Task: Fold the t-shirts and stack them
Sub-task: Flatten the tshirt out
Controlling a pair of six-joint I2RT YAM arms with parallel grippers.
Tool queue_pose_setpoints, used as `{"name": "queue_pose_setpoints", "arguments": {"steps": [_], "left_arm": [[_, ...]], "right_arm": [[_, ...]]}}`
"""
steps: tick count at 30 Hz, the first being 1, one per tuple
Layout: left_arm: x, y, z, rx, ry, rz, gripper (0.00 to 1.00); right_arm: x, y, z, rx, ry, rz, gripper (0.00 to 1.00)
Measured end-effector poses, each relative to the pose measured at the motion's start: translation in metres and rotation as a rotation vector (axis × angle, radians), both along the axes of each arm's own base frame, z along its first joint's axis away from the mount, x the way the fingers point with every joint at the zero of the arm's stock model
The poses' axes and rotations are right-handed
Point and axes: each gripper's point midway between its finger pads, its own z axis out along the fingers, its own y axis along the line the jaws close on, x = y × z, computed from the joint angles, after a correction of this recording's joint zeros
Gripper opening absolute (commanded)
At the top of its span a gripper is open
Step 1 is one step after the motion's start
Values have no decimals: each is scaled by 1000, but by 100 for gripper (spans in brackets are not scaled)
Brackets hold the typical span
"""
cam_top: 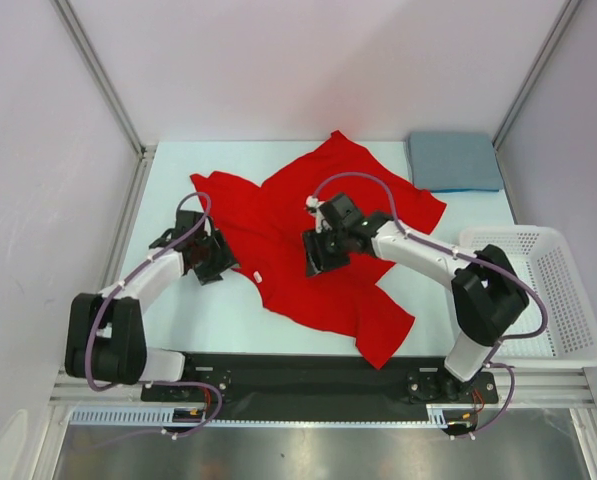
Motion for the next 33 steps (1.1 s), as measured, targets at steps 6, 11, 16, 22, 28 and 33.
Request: {"name": "queue_pose_setpoints", "arguments": {"steps": [6,11,16,22,28,33], "left_arm": [[28,4,2,18,-36,-19,61],[28,8,-16,25,10,-36,54],[27,7,-23,12,32,-48,49],[37,6,-30,-14,39,-56,37],[45,8,-33,-29,30,-56,12],[49,20,-33,-29,22,-21,1]], "right_arm": [[-50,73,-17,61,31,219,59],[-76,118,-44,26,42,345,62],[-78,127,-59,-41,15,375,61],[-64,128,-66,-120,-50,354,57],[-58,122,-76,-179,-64,339,33],[-61,125,-75,-173,-62,346,12]]}}
